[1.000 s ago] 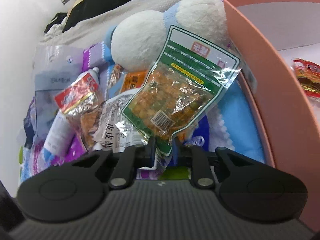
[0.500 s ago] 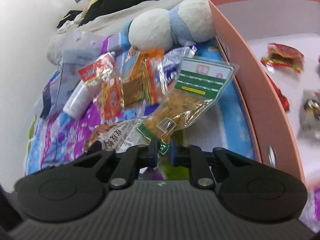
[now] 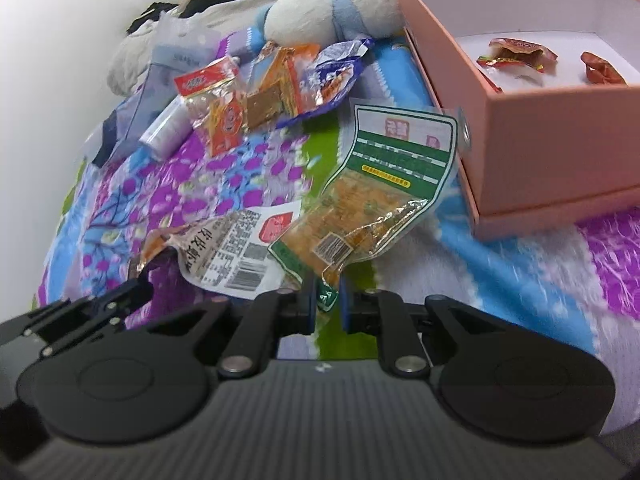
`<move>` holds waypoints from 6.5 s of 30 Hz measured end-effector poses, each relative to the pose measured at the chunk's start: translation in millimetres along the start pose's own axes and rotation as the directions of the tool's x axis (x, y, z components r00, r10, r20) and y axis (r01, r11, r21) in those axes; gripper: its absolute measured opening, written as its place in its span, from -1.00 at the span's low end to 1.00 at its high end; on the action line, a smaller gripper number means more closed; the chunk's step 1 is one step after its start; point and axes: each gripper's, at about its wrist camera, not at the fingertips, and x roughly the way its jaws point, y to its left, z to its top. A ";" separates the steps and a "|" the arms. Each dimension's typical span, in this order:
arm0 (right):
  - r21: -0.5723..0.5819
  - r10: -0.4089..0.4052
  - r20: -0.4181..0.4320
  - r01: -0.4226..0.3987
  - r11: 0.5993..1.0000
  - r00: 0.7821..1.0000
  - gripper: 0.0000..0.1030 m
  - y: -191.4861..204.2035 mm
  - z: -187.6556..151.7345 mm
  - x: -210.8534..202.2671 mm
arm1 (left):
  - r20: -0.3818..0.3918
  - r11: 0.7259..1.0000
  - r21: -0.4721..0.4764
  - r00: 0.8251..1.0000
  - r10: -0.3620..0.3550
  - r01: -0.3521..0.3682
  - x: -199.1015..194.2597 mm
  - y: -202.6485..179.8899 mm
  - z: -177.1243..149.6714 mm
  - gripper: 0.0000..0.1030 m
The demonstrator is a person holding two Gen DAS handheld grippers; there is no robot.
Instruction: Organize snacks
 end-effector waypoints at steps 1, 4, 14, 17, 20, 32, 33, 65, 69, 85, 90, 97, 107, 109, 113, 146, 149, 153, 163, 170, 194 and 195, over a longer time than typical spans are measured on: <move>-0.007 0.000 -0.003 0.000 1.000 1.000 -0.71 -0.3 -3.5 -2.5 | -0.007 1.000 -0.011 1.000 -0.012 0.011 -2.7 1.7 -3.8 -0.93; -0.012 0.001 -0.012 -0.001 1.000 1.000 -0.71 -4.1 -14.9 -9.3 | -0.028 0.999 -0.041 0.999 -0.029 0.028 -10.4 5.7 -14.2 -0.93; -0.010 0.001 -0.042 -0.001 1.000 0.999 -0.67 -12.5 -39.4 -28.9 | -0.106 0.962 -0.230 0.979 -0.173 0.145 -18.4 18.9 -31.0 -0.30; -0.027 -0.025 -0.059 0.024 0.999 0.998 -0.66 -16.7 -42.9 -31.6 | -0.095 0.933 -0.301 0.967 -0.235 0.197 -21.6 19.8 -34.4 0.50; -0.011 -0.039 -0.068 0.038 0.999 0.997 -0.64 -22.8 -46.6 -34.6 | -0.085 0.902 -0.376 0.962 -0.261 0.212 -22.9 21.9 -33.6 0.79; 0.126 -0.167 0.044 0.160 0.979 0.985 0.43 -32.5 -41.6 -28.8 | -0.097 0.930 -0.358 0.987 -0.128 0.085 3.6 31.1 -2.1 0.88; 0.128 -0.176 0.051 0.168 0.977 0.983 0.43 -32.7 -39.6 -26.2 | -0.099 0.925 -0.370 0.987 -0.130 0.085 7.4 33.2 -0.9 0.88; -0.083 -0.211 0.055 0.215 0.973 0.976 0.48 -6.2 -49.8 6.1 | -0.147 0.933 -0.360 0.986 -0.082 0.024 36.3 35.0 -15.1 0.65; -0.136 -0.200 0.058 0.206 0.969 0.978 0.13 2.6 -48.4 5.3 | -0.129 0.939 -0.340 0.987 -0.100 0.051 31.0 32.1 -11.5 0.37; -0.128 -0.148 0.115 0.163 0.978 0.982 -0.36 -1.1 -36.9 -31.4 | -0.039 0.911 -0.390 0.985 -0.166 0.138 -7.8 32.0 -2.5 -0.27; -0.117 -0.122 0.133 0.138 0.983 0.984 -0.37 0.0 -33.7 -50.8 | -0.020 0.917 -0.376 0.989 -0.148 0.130 -26.3 31.7 6.4 -0.27; -0.104 -0.087 0.161 0.105 0.989 0.983 -0.37 -0.7 -24.7 -74.2 | 0.004 0.915 -0.367 0.983 -0.182 0.170 -42.1 34.6 18.9 -0.27; -0.067 -0.077 0.195 0.092 0.993 0.978 -0.43 -13.1 -9.1 -104.3 | 0.085 0.907 -0.339 0.969 -0.234 0.249 -65.2 26.4 49.6 -0.27; -0.069 -0.081 0.211 0.098 0.993 0.974 -0.54 -15.8 -7.5 -112.4 | 0.095 0.904 -0.334 0.964 -0.249 0.266 -67.8 23.2 54.9 -0.27; -0.076 -0.103 0.228 0.123 0.989 0.968 -0.70 -21.6 -6.8 -119.3 | 0.096 0.901 -0.320 0.956 -0.277 0.294 -64.4 13.8 61.8 -0.27; -0.010 -0.173 0.444 0.198 0.980 0.879 -0.74 -107.3 115.2 -162.7 | 0.088 0.827 -0.129 0.837 -0.541 0.548 -14.2 -137.5 246.2 -0.27; -0.002 -0.196 0.432 0.218 0.976 0.880 -0.74 -117.0 130.7 -150.4 | 0.054 0.830 -0.135 0.841 -0.539 0.541 8.4 -151.0 262.0 -0.27; 0.004 -0.210 0.380 0.225 0.974 0.901 -0.74 -130.3 144.9 -127.9 | 0.005 0.843 -0.136 0.851 -0.524 0.520 32.9 -163.7 275.8 -0.27; 0.030 -0.254 0.226 0.254 0.967 0.940 -0.73 -167.6 153.4 -76.4 | -0.091 0.879 -0.116 0.877 -0.472 0.462 62.4 -174.1 276.8 -0.27; 0.035 -0.252 0.209 0.250 0.968 0.945 -0.67 -175.3 148.7 -76.7 | -0.076 0.888 -0.083 0.886 -0.458 0.452 57.2 -176.9 276.0 0.11; -0.027 -0.148 0.386 0.171 0.985 0.910 0.04 -116.2 122.5 -133.8 | 0.141 0.882 -0.050 0.877 -0.459 0.469 -47.9 -97.0 249.5 0.20; -0.037 -0.139 0.392 0.167 0.985 0.909 0.04 -111.7 119.2 -136.1 | 0.145 0.883 -0.052 0.879 -0.455 0.466 -52.1 -92.0 245.8 0.20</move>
